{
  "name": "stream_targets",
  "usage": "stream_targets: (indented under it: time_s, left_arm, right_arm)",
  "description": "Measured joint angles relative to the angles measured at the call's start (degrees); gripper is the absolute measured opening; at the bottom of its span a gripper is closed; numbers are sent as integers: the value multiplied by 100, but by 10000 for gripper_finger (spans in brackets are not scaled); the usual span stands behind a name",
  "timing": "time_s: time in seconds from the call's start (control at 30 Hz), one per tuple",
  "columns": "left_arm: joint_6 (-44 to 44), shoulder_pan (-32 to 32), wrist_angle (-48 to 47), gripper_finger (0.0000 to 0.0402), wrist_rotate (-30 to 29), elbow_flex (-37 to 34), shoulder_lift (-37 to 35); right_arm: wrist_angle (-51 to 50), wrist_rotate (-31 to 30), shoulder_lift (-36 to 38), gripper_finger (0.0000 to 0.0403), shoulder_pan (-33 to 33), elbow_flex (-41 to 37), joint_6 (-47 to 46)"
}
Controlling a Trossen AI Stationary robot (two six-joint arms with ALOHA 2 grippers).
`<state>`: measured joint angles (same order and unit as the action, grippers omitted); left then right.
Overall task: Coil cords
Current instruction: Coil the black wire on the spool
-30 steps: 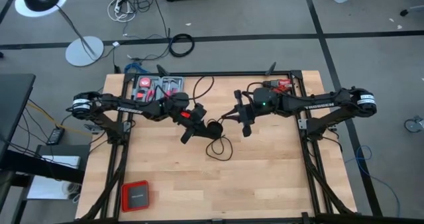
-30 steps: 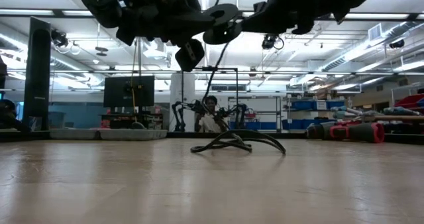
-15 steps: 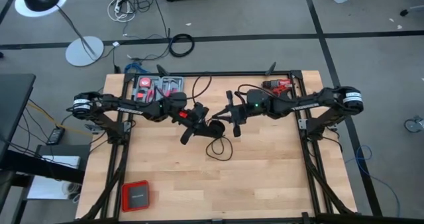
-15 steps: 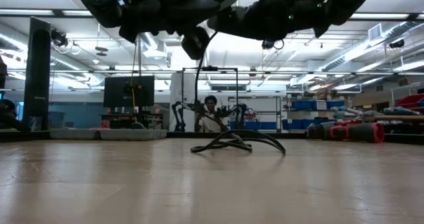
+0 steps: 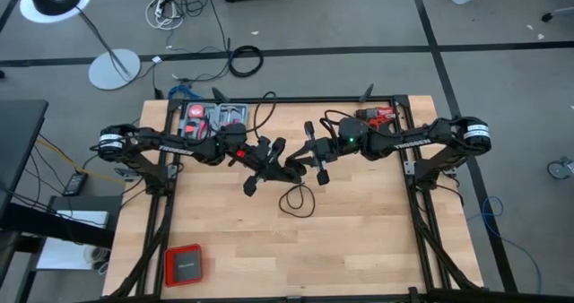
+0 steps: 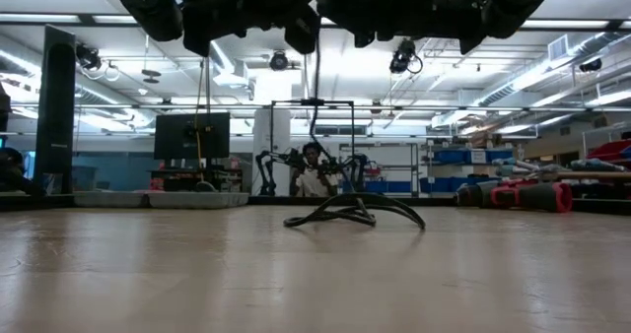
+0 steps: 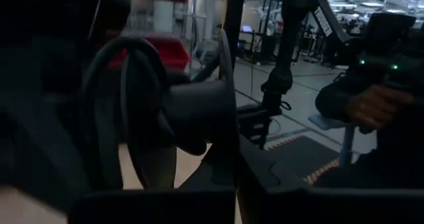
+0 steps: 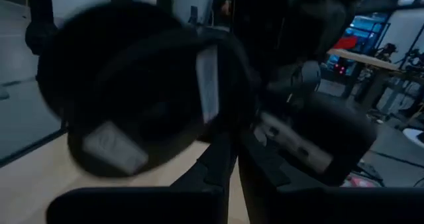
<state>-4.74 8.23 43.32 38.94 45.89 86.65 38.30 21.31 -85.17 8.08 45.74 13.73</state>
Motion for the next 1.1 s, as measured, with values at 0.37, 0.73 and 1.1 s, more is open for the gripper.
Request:
stream_targets:
  time_s: [0.37, 0.73, 1.1]
  left_arm:
    - [304, 2, 634, 0, -294, 2, 0]
    - [319, 0, 1013, 0, -482, 2, 0]
    - [451, 0, 1132, 0, -757, 7, -2]
  right_arm:
    - [-188, -22, -4, 25, -113, -2, -25]
    - [-282, 41, -4, 25, -78, -7, -152]
    - [-535, -238, -7, 25, -70, -9, -379]
